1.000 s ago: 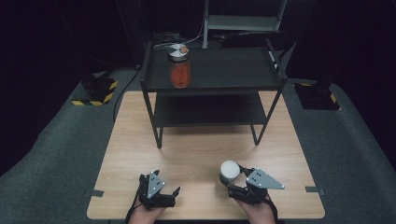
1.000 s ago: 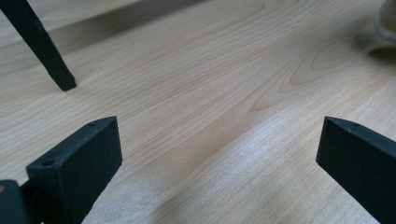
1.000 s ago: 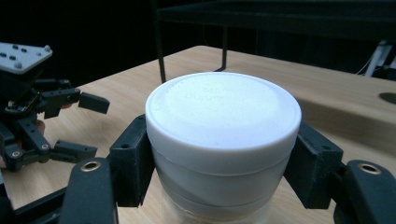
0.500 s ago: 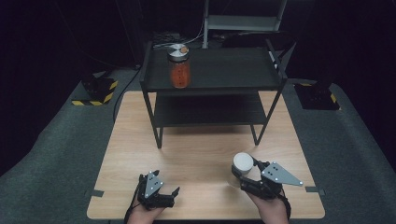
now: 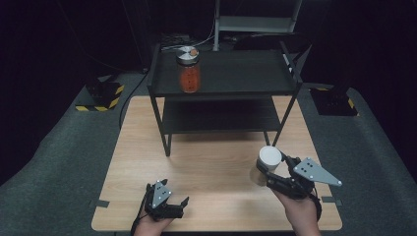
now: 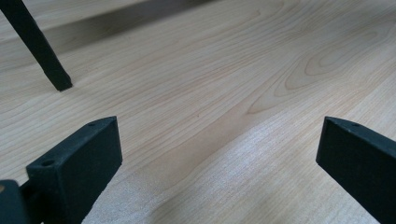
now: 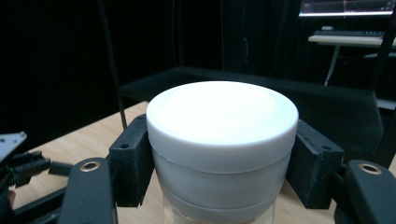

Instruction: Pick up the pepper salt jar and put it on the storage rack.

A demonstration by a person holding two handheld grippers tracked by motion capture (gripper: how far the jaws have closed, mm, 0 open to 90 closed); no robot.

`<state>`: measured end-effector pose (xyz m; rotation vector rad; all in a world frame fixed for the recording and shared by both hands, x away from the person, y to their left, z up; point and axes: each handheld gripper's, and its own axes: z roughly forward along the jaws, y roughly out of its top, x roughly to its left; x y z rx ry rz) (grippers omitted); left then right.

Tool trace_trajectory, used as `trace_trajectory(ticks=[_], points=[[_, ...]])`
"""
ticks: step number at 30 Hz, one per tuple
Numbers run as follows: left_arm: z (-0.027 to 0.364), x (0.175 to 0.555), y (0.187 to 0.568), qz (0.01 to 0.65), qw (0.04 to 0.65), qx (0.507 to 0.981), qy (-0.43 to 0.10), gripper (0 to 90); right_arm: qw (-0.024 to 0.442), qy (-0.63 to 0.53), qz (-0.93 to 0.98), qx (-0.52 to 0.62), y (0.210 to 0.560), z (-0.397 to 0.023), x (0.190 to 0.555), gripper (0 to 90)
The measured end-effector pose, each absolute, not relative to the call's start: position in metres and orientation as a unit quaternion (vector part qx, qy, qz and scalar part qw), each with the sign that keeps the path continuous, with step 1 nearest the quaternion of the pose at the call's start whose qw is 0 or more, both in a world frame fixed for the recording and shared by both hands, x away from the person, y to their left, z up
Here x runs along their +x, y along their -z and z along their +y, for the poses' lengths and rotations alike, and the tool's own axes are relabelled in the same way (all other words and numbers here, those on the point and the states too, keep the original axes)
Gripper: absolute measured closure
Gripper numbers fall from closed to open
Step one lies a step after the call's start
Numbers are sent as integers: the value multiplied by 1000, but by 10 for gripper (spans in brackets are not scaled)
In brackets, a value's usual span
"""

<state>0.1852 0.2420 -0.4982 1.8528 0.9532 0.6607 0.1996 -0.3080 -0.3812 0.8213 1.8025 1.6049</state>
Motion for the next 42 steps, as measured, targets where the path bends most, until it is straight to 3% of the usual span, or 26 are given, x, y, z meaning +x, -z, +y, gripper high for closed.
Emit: trace_trajectory(ticks=[42], points=[[246,185,500,385,468,751,-263,4,330,-622,652,280,287,-288,229,333]])
